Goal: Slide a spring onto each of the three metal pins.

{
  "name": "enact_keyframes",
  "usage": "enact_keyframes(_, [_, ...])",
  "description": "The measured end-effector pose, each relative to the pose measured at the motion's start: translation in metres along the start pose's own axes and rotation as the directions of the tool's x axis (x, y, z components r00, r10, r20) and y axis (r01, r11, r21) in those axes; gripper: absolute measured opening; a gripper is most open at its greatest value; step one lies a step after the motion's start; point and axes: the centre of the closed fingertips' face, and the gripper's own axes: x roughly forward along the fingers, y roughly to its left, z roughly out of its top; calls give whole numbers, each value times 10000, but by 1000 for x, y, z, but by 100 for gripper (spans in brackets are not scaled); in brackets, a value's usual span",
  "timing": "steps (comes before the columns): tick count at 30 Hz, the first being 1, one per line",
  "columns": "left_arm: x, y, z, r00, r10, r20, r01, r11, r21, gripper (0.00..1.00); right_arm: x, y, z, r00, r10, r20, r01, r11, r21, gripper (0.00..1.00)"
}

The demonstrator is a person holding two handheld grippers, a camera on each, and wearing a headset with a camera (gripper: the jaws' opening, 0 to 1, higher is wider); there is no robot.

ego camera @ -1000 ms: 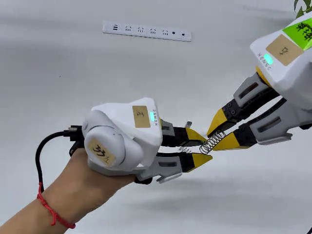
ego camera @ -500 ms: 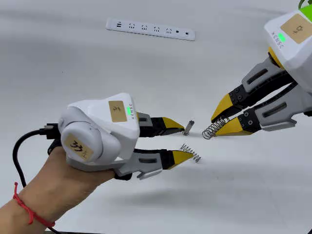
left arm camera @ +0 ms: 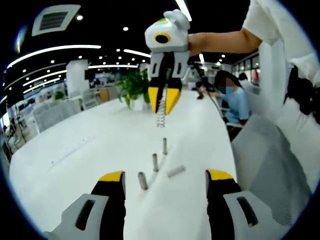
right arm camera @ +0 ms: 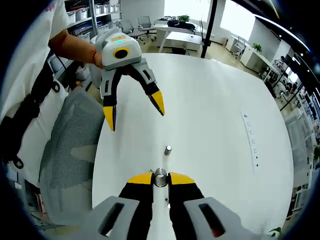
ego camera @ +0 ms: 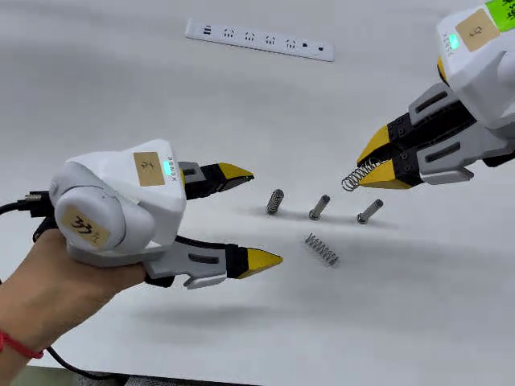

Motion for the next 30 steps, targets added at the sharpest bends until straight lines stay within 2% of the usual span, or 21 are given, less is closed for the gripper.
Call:
enact_keyframes(6, [-3, 7, -12, 9996, 93, -257, -94, 9999, -45, 78, 17, -10, -9, 9996, -95, -284, 102, 9997, 222, 12])
enact_keyframes(8, [-3, 8, -15, 9990, 145, -420, -140, 9998, 124, 82, 24, -13, -12, 9995, -28, -308, 40, 9993, 380, 12])
enact_keyframes(15, [-2, 11, -16, 9996, 126, -272, -127, 9999, -50, 92, 44, -17, -20, 9986, 51, -519, -20, 9981, 608, 12])
enact_keyframes(20, [-2, 11, -19, 9995, 69, -301, -74, 9998, -183, 93, 52, -17, -27, 9977, 142, -659, -92, 9971, 761, 12])
enact_keyframes(23, [-2, 10, -22, 9989, 90, -454, -92, 9999, -42, 94, 57, -17, -30, 9973, 192, -710, -131, 9964, 842, 12])
enact_keyframes(30, [0, 10, -21, 9995, 88, -312, -95, 9997, -228, 95, 63, -15, -34, 9962, 286, -824, -209, 9955, 920, 12])
